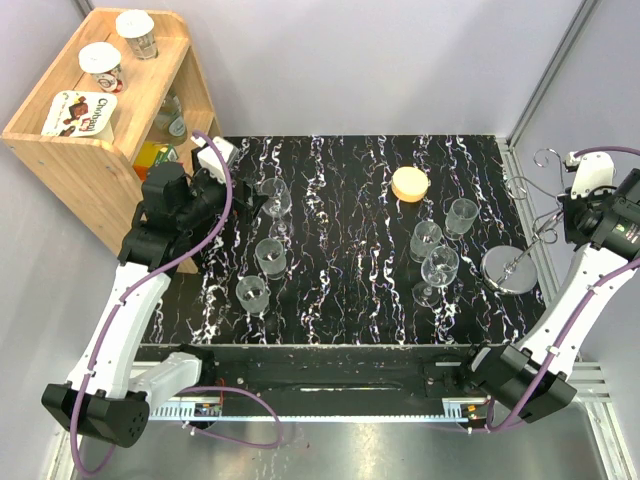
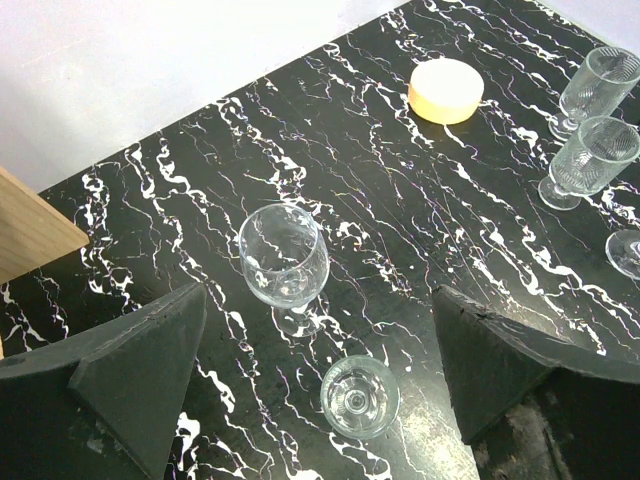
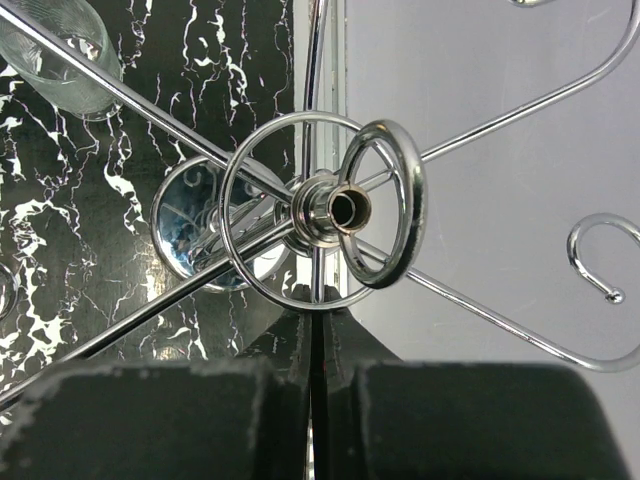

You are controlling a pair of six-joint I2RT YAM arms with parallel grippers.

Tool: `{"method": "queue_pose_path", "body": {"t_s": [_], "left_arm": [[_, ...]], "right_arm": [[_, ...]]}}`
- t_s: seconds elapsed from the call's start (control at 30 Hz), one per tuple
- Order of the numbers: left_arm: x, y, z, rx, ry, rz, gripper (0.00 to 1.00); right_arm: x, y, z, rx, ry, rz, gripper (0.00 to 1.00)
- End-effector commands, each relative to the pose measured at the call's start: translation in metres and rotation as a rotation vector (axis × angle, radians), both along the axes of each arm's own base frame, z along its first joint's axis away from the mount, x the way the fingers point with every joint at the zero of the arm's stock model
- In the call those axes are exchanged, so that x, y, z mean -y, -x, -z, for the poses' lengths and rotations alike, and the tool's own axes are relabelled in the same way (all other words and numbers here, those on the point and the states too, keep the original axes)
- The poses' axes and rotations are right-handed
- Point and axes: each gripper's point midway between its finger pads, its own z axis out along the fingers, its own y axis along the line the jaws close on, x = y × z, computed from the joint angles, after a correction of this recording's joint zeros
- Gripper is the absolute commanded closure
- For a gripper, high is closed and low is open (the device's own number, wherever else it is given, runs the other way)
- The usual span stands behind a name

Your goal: Place the wine glass upside down on the wine glass rack

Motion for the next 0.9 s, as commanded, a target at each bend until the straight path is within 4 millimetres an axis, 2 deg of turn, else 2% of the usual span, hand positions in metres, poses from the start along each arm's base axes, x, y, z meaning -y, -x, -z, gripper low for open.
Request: {"method": "queue_pose_path", "body": {"t_s": [0.0,0.33,0.6,0.87], "left_arm": [[-0.001,0.001,-0.019,0.079,0.011,-0.008,0.01],[-0.001,0.000,-0.020,0.077,0.015,-0.010,0.01],[-0.001,0.000,-0.021,0.077,0.018,-0.008,0.01],[-0.001,0.000,-0.022,0.081,0.016,-0.010,0.01]], "right_arm": [[-0.011,-0.011,0.006,0.040,-0.089,-0.018,1.00],[-0.018,-0.014,-0.061,0.220,-0.060,0.000,1.00],[-0.014,-0.017,-0.101,0.298,-0.041,0.039,1.00],[-0.015,-0.019,-0.130,0.351,-0.036,0.046,1.00]]}}
